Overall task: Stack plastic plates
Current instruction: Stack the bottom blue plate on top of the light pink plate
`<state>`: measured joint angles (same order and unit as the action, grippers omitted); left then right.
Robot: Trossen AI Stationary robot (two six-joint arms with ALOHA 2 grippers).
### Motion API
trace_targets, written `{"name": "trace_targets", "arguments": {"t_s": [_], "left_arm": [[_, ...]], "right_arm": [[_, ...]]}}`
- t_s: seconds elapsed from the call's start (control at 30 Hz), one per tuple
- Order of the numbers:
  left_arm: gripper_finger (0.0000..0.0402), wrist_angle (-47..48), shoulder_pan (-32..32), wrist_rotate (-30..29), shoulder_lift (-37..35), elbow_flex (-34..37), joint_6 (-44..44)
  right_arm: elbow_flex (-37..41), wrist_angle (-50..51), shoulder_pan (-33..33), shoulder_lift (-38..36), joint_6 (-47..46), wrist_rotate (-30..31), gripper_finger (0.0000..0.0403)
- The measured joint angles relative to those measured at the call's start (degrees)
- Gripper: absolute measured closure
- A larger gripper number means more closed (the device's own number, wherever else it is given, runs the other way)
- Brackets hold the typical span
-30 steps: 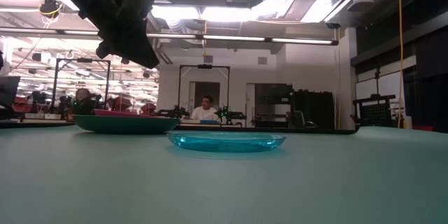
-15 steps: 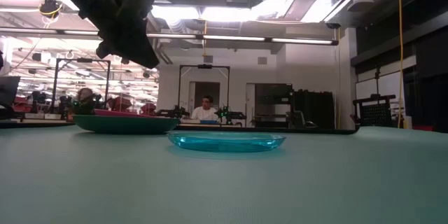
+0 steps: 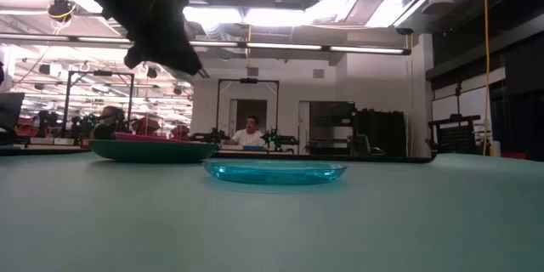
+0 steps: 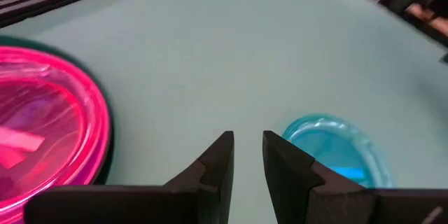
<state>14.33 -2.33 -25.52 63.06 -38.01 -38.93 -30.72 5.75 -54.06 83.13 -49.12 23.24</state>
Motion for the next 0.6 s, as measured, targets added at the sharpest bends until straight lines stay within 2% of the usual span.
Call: {"name": "trace_targets", "arguments": {"t_s": [0.37,0.6], "left_arm": [[0.0331,-7.94,-0.27,3.08,0.66,-0.03,0.04],[0.0331,-16.57,-1.53,2.51,5.64,-0.05,0.04]], "right_arm": [[0.02,-0.54,13.85,0.0,9.83,10.42,0.0402],[0.09,-7.5,22.7,0.0,19.66,13.76,0.0403]]}}
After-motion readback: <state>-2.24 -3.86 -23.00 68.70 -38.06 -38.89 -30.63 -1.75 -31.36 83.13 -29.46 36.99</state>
